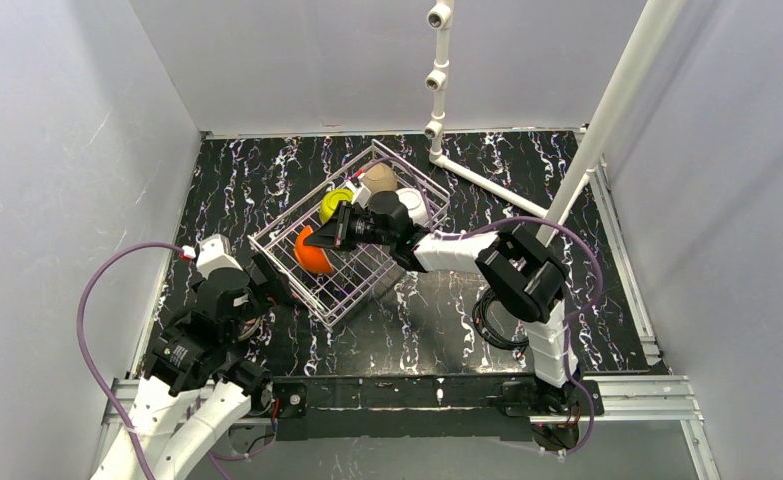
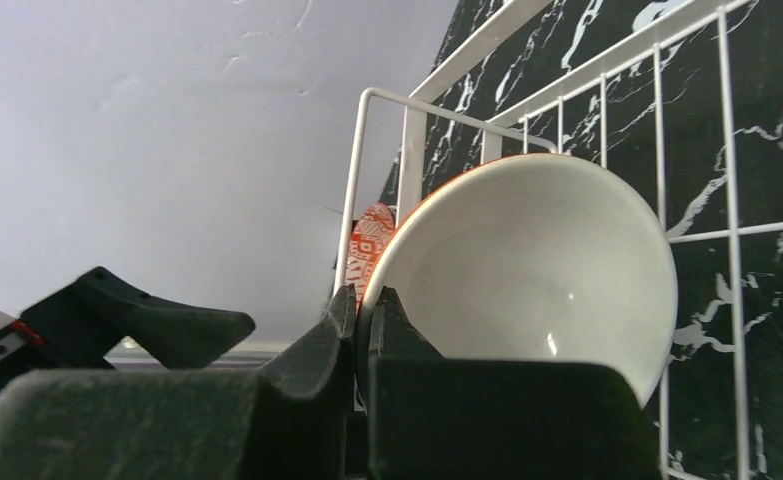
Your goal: Load the bowls into the dish rack
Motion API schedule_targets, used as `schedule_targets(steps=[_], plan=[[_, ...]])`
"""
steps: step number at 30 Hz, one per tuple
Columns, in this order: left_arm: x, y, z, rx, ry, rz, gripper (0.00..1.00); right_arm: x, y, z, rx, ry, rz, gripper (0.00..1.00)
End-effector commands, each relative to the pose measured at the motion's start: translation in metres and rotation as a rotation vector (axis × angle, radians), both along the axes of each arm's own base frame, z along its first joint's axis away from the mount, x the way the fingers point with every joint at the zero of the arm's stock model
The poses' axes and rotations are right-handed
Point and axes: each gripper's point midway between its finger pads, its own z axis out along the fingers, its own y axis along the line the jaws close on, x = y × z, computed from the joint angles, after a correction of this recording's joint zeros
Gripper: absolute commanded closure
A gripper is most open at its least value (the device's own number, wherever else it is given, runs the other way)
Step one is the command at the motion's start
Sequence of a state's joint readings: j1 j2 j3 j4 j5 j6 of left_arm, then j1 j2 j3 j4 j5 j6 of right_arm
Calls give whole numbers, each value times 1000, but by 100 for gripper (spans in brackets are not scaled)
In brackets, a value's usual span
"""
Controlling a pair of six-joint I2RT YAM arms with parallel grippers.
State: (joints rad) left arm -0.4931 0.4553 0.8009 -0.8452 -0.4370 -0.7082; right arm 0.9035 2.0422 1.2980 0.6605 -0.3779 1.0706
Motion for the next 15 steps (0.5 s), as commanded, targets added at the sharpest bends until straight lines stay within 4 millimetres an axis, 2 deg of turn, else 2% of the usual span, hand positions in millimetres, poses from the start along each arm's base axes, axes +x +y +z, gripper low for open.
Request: schedule_targets(steps=[1,8,11,15], plan=[[-2,4,-3,12,-1,5,2,-4,9,45,180,43,42,99],[-2,4,-3,14,1,9,2,-3,8,30,154,118,24,99],[-2,4,-3,13,5,10,2,-3,6,4,81,217,17,99],[-2,4,-4,15,8,10,2,-1,-1,-10,74,269,-3,99]])
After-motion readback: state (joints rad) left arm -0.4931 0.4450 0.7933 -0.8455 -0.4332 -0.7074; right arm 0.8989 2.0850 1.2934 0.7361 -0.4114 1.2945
